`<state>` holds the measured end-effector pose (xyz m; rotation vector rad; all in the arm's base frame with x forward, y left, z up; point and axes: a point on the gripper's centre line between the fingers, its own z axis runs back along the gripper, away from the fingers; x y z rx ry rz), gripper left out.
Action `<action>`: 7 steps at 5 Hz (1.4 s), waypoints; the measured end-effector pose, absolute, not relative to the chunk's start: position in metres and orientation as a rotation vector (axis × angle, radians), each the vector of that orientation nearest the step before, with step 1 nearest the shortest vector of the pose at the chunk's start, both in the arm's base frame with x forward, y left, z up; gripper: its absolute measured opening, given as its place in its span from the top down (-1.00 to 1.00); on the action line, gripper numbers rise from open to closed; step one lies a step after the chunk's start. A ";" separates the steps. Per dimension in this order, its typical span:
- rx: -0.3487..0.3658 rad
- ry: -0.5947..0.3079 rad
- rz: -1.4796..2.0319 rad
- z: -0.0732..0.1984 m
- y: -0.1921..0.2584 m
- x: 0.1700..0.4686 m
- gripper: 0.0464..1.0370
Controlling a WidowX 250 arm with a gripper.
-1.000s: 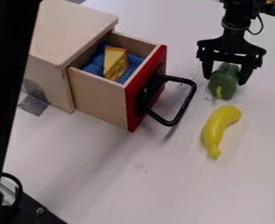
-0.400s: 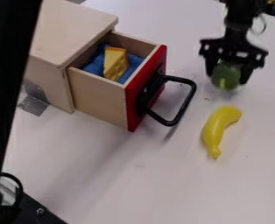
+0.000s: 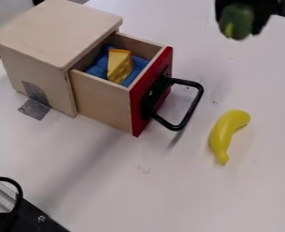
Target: Move the green object to the top of the drawer
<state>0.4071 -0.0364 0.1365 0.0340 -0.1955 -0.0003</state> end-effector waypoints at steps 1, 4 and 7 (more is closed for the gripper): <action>0.052 -0.170 0.055 0.152 0.010 0.385 -0.60; 0.071 -0.164 0.114 0.143 0.099 0.331 -0.60; 0.038 -0.182 0.134 0.115 0.137 0.305 -0.60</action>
